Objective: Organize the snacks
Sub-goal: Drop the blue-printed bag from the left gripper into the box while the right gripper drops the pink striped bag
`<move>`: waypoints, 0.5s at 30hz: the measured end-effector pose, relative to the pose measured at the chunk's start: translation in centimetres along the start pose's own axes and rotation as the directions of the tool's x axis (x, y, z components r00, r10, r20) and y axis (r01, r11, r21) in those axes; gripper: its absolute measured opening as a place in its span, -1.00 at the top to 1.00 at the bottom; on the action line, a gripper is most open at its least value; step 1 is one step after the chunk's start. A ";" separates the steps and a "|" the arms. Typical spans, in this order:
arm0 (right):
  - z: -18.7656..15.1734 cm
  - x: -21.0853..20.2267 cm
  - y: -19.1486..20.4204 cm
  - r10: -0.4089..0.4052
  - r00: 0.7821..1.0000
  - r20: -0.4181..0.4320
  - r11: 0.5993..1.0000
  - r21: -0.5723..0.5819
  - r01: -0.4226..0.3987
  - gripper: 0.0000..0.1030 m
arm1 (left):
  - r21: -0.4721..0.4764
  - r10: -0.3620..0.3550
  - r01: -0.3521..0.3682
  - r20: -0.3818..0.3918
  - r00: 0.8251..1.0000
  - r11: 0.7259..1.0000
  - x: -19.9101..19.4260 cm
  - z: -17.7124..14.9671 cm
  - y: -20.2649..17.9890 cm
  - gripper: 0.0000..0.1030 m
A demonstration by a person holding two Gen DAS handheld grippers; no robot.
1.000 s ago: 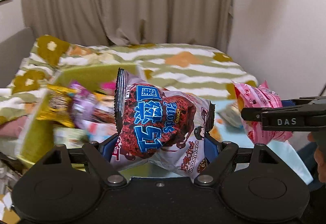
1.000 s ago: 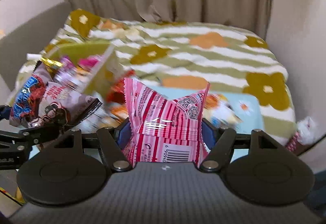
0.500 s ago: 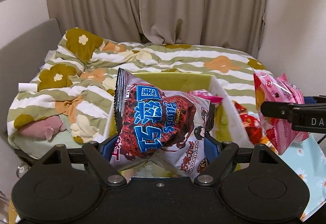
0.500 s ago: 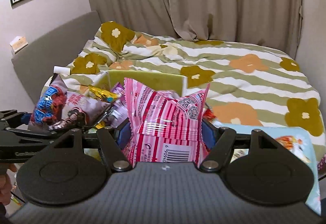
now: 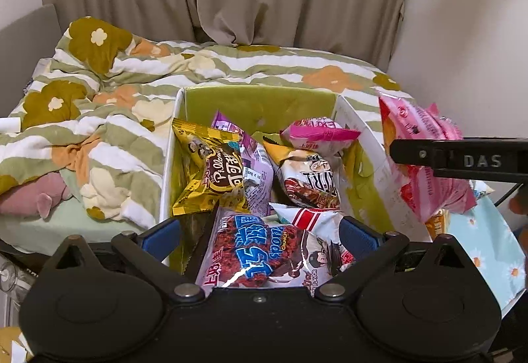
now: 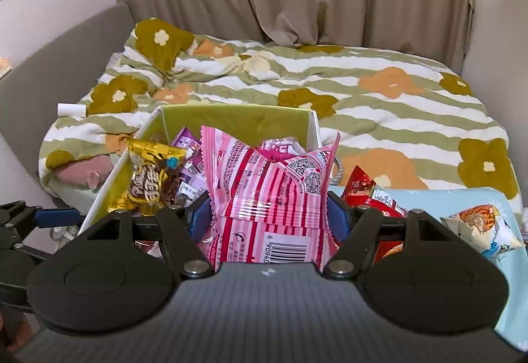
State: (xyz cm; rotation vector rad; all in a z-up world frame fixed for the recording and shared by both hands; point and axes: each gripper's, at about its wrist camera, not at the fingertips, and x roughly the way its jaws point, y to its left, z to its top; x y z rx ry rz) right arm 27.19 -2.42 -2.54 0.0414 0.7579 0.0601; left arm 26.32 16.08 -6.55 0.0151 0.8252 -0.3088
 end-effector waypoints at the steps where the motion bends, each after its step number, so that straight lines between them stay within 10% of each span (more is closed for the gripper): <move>1: 0.0 0.1 0.0 0.002 1.000 -0.003 1.000 0.003 -0.002 -0.65 | 0.000 0.002 -0.002 0.006 1.000 1.000 -0.2 0.1 0.1 -1.00; 15: 2.6 4.9 1.3 0.140 0.986 -0.088 0.990 0.033 -0.137 -0.70 | -0.031 0.105 -0.104 0.050 0.993 0.994 -1.3 0.7 1.6 -1.00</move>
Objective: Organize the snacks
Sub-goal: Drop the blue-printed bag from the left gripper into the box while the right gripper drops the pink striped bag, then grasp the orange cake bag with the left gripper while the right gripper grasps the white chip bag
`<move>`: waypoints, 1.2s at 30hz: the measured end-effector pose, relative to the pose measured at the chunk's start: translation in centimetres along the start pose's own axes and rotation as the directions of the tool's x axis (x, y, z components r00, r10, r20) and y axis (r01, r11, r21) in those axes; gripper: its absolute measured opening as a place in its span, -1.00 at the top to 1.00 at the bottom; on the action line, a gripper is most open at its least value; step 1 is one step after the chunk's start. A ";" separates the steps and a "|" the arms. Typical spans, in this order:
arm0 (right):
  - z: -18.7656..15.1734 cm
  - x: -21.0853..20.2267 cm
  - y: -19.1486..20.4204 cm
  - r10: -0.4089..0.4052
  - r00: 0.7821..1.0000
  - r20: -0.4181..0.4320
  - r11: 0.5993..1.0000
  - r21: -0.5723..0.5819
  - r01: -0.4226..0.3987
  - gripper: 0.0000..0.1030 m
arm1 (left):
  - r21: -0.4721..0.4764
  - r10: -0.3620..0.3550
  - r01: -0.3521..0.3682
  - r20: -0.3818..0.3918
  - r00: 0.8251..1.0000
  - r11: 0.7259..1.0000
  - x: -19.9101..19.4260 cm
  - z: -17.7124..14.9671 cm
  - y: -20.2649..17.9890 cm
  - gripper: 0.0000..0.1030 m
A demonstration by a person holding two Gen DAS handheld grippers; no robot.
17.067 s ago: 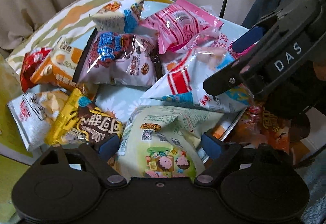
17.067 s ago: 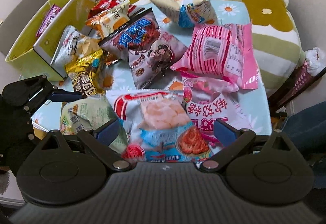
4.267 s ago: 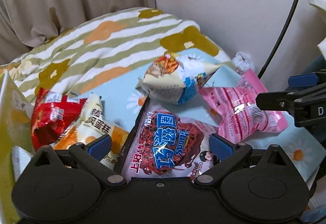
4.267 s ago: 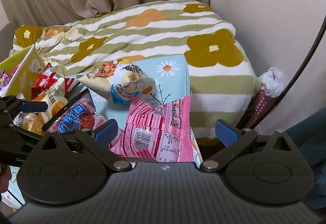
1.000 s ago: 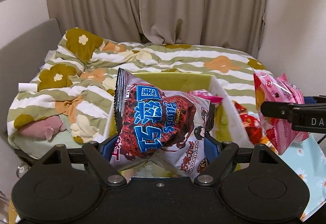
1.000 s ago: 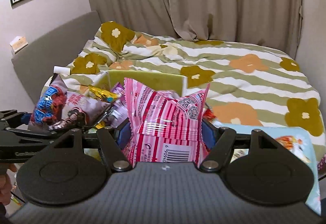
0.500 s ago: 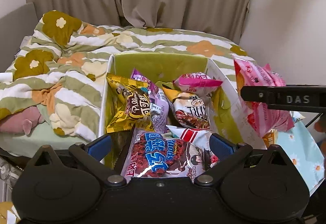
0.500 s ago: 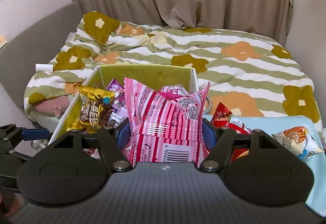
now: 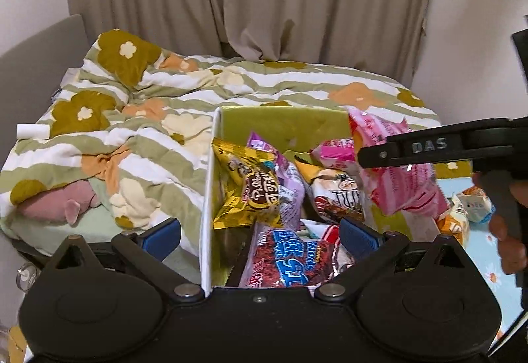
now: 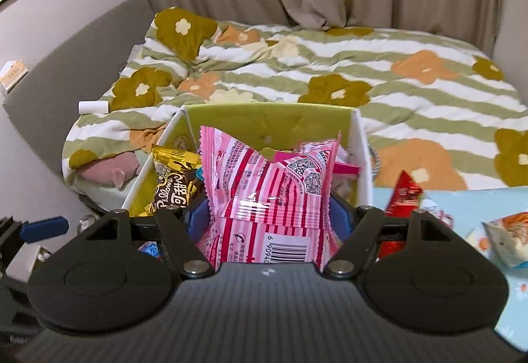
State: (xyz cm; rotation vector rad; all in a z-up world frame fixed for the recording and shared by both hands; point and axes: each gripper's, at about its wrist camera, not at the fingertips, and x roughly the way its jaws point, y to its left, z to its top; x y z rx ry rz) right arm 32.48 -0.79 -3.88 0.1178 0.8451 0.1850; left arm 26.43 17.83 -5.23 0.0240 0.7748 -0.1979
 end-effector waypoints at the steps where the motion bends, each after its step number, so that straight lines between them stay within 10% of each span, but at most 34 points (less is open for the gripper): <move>1: 0.2 0.7 0.1 0.007 1.000 -0.012 1.000 0.003 -0.007 -0.70 | -0.002 0.005 -0.005 -0.001 1.000 1.000 0.0 0.0 0.0 -1.00; 18: -1.8 0.5 -0.6 0.059 0.998 0.035 0.998 0.018 -0.060 -1.00 | -0.031 0.044 -0.045 -0.007 0.999 0.999 -0.8 -1.2 -0.3 -1.00; 36: -5.8 -11.4 -2.2 -0.080 0.977 0.198 0.995 0.070 0.067 -1.00 | 0.071 -0.077 0.070 0.113 0.991 0.995 -5.8 -1.5 -4.0 -1.00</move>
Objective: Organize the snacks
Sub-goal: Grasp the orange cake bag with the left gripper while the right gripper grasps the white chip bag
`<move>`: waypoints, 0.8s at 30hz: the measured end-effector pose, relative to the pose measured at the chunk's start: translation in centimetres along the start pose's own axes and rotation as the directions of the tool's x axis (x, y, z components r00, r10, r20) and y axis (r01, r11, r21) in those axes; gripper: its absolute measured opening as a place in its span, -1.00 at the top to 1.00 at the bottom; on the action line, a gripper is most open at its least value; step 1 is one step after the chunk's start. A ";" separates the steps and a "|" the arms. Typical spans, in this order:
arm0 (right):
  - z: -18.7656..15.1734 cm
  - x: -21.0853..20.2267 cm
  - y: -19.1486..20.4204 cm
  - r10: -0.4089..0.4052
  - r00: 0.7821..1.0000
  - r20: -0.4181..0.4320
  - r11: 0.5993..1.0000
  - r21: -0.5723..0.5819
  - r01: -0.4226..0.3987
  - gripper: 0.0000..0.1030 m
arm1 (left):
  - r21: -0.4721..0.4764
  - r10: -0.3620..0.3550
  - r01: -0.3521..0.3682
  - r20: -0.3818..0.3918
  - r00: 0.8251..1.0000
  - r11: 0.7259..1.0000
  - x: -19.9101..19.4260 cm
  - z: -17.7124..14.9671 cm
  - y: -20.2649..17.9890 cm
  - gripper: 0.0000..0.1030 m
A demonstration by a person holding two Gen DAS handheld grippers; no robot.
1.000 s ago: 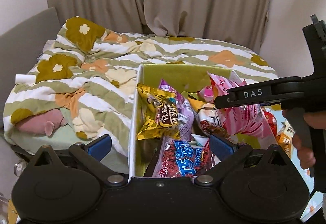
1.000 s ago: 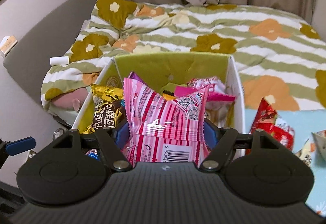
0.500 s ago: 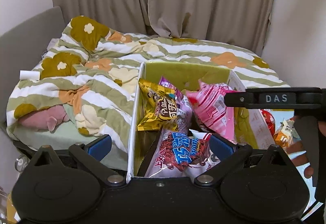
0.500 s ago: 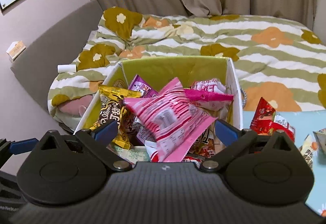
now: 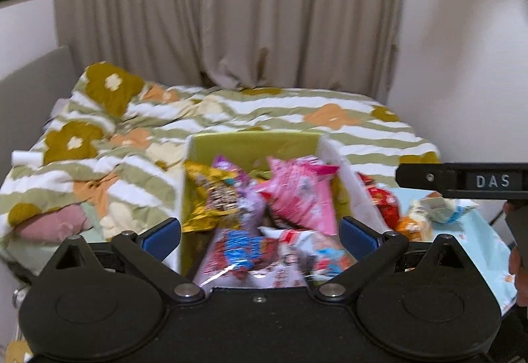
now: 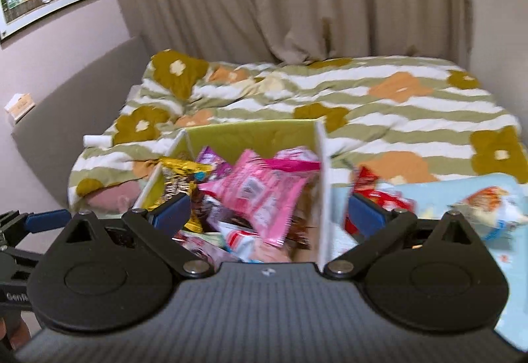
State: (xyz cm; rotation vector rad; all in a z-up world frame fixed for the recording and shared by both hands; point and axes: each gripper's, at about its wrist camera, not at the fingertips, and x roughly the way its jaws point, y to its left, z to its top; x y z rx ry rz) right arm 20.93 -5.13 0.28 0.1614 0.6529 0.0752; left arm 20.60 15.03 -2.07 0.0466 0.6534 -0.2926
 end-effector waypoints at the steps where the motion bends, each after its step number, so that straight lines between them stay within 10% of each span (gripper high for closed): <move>1: -0.2 -0.9 -0.5 -0.024 1.000 0.009 1.000 0.005 0.024 -1.00 | 0.008 -0.016 0.016 0.005 1.000 1.000 0.0 0.1 -0.5 -1.00; 14: -1.2 -7.0 -10.3 -0.225 0.972 0.068 0.972 0.086 0.219 -1.00 | 0.110 -0.152 0.152 -0.005 0.988 0.982 1.3 0.6 -9.7 -1.00; 24: -0.1 -4.8 -20.8 -0.202 0.979 0.011 0.977 0.067 0.201 -1.00 | 0.043 -0.120 0.124 -0.091 0.989 0.991 6.8 0.4 -18.2 -1.00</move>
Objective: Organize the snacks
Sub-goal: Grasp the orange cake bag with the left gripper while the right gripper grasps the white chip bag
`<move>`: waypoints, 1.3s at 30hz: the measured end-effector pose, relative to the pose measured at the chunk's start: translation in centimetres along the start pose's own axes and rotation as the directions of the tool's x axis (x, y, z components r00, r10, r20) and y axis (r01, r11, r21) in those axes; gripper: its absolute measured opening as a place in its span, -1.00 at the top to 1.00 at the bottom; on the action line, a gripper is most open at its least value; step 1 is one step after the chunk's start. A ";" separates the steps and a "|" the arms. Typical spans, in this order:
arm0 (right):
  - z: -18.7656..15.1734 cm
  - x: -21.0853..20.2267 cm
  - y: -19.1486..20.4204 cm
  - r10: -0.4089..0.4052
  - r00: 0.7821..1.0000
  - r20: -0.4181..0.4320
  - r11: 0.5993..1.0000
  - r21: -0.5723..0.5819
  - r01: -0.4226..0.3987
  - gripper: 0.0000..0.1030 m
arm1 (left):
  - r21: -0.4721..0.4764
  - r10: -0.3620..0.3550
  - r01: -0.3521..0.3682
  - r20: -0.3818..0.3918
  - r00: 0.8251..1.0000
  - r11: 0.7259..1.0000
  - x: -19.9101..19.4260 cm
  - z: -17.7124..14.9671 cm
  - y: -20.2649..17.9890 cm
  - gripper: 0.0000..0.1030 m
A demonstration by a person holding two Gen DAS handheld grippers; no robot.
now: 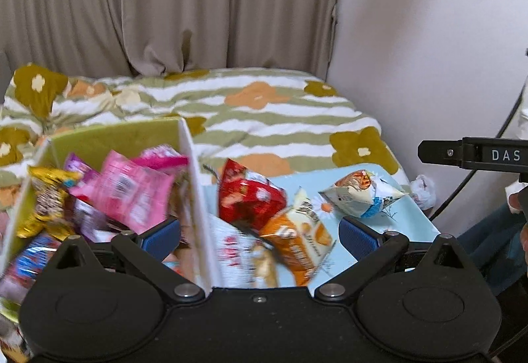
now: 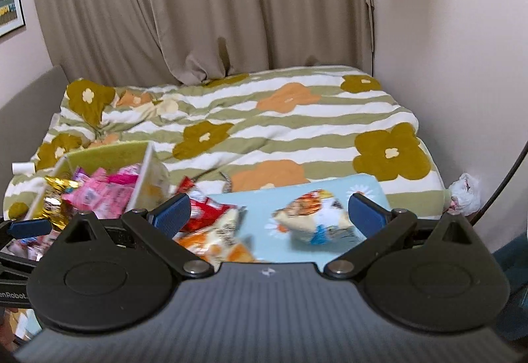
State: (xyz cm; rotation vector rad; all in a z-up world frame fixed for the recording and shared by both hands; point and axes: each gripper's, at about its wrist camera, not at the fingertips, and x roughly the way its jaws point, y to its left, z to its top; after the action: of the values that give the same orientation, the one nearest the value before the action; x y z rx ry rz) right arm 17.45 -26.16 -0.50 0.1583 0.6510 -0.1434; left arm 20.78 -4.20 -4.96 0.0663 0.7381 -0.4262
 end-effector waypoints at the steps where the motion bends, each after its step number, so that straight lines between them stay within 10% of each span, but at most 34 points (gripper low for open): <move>1: 0.1 0.8 -0.9 0.010 1.000 -0.014 1.000 -0.006 -0.010 -1.00 | -0.014 0.008 -0.008 -0.011 1.000 1.000 0.8 0.0 -0.7 -1.00; 26: 0.2 16.8 -8.9 0.265 0.915 -0.304 0.913 -0.225 -0.340 -1.00 | -0.253 0.248 -0.301 -0.218 0.944 0.919 17.7 -2.2 -7.8 -0.82; 39: -2.9 18.1 -6.9 0.207 0.939 -0.275 0.773 -0.542 -0.330 -1.00 | -0.245 0.213 -0.286 -0.286 0.934 0.926 18.7 -3.2 -7.3 -0.37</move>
State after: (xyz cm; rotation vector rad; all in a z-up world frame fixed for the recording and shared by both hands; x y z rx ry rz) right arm 28.69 -33.89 -14.59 -0.3368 0.8399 0.3629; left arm 28.09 -16.73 -19.12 -0.0548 1.0246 -0.0614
